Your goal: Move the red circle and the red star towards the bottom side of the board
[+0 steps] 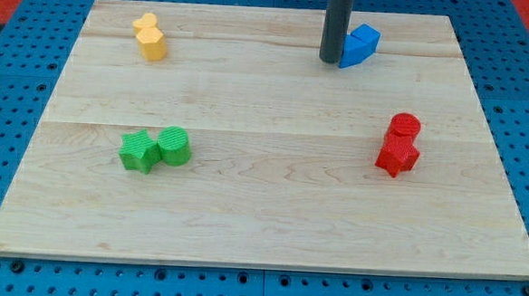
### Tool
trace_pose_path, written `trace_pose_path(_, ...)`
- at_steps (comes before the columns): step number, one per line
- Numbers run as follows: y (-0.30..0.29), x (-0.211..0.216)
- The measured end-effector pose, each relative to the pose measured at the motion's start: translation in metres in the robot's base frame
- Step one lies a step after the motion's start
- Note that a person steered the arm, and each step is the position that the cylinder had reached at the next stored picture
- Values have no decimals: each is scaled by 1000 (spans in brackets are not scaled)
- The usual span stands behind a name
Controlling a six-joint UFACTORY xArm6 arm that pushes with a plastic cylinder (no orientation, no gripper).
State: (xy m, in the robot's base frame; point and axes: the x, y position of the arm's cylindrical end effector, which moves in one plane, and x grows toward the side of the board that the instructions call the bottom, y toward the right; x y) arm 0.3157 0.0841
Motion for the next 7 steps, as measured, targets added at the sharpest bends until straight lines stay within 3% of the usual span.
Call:
trace_pose_path(2,26,25)
trace_pose_path(3,115,34)
trace_pose_path(4,127,46)
trace_pose_path(7,72,108)
